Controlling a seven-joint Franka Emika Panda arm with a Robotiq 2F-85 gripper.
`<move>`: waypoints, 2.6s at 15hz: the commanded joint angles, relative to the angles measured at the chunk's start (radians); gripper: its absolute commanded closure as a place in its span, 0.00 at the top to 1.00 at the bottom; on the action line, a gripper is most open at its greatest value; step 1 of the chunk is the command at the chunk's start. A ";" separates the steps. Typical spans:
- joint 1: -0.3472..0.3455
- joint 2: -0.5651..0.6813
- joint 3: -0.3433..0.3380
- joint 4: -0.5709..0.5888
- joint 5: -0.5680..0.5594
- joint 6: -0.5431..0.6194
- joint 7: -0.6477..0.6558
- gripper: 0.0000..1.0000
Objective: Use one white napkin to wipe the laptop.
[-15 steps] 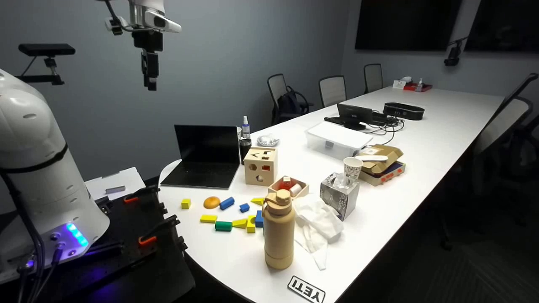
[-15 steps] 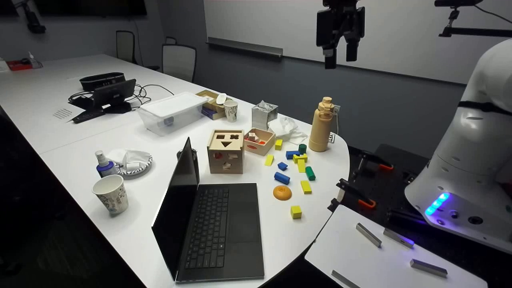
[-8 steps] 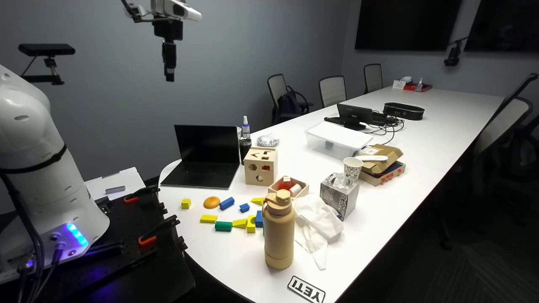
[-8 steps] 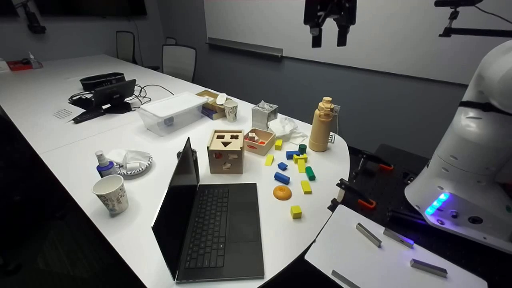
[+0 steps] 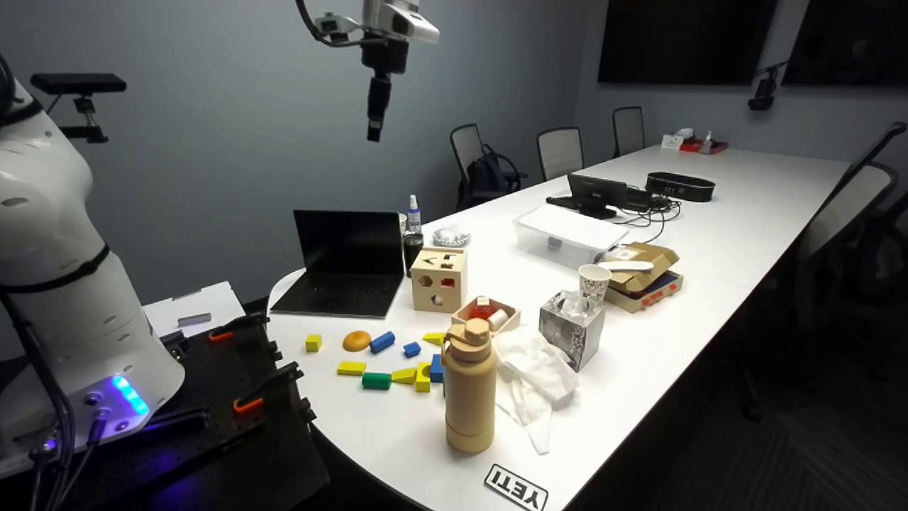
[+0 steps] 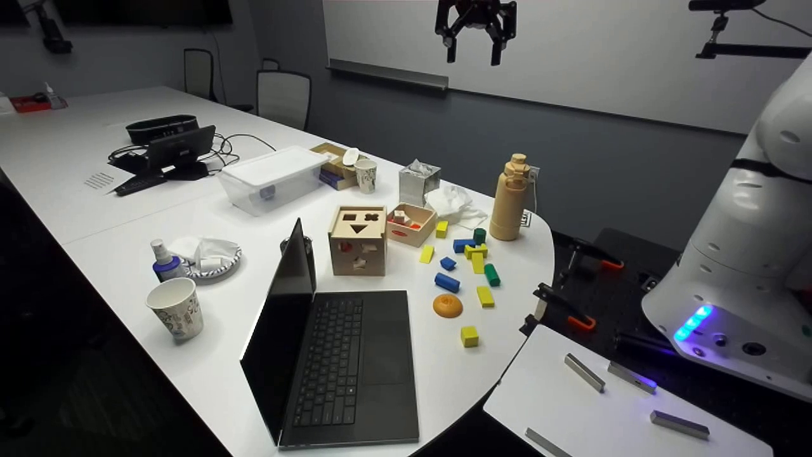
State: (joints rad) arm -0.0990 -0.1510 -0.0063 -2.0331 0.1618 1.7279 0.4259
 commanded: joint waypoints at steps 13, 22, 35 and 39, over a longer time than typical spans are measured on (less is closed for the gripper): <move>-0.044 0.394 -0.128 0.226 0.227 0.102 -0.002 1.00; -0.032 0.527 -0.130 0.352 0.221 0.209 0.106 1.00; -0.087 0.977 -0.193 0.626 0.194 0.201 0.596 1.00; -0.130 1.044 -0.188 0.612 0.227 0.279 0.655 1.00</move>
State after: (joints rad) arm -0.2047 0.8481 -0.1973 -1.4443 0.3621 1.9775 1.0265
